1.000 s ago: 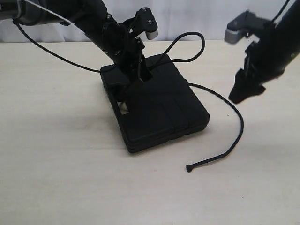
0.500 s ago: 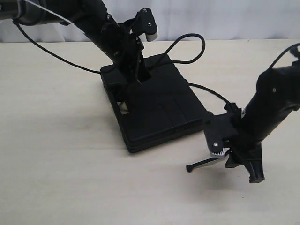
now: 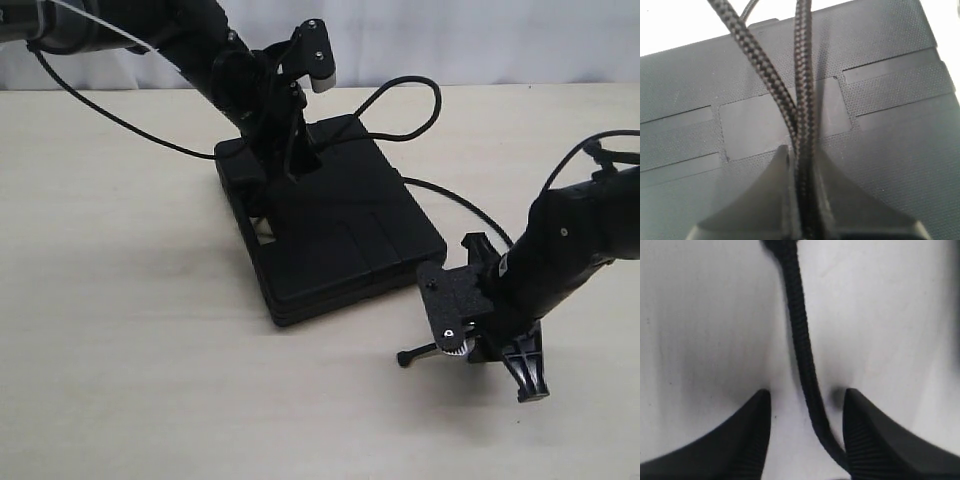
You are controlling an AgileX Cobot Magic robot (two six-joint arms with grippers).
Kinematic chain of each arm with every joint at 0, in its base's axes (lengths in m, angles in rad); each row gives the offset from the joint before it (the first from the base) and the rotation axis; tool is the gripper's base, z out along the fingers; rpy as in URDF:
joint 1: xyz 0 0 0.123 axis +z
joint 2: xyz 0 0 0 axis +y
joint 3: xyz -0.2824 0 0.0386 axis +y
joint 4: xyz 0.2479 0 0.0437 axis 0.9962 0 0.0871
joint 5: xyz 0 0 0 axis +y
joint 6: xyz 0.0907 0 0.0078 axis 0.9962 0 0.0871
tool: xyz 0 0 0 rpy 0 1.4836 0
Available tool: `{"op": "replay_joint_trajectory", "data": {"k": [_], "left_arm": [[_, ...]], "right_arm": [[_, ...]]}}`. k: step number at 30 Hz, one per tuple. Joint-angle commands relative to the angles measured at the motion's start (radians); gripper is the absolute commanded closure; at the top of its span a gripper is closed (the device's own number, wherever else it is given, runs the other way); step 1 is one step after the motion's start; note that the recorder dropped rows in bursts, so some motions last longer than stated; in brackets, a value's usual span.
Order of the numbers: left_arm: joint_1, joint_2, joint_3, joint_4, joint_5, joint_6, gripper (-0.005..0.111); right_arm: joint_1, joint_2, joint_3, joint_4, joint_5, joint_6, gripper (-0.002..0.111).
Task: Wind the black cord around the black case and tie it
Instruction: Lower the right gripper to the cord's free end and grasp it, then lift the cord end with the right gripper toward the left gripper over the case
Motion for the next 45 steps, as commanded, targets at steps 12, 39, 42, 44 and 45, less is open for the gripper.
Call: {"op": "replay_joint_trajectory", "data": {"k": [12, 39, 42, 44, 45], "left_arm": [[-0.001, -0.001, 0.003, 0.014, 0.032, 0.056, 0.107], [0.017, -0.001, 0.003, -0.164, 0.117, 0.343, 0.107], [0.041, 0.001, 0.003, -0.194, 0.12, 0.362, 0.107], [0.053, 0.003, 0.003, -0.204, 0.122, 0.369, 0.107], [0.057, 0.005, 0.003, -0.204, 0.124, 0.372, 0.107]], "right_arm": [[-0.164, -0.19, -0.107, 0.011, 0.158, 0.034, 0.104], [-0.414, -0.066, -0.195, 1.294, 0.177, -0.785, 0.104], [-0.433, -0.045, -0.219, 1.284, 0.288, -0.785, 0.104], [-0.433, -0.035, -0.239, 1.281, 0.352, -0.785, 0.104], [-0.433, -0.03, -0.246, 1.273, 0.368, -0.785, 0.104]]}}
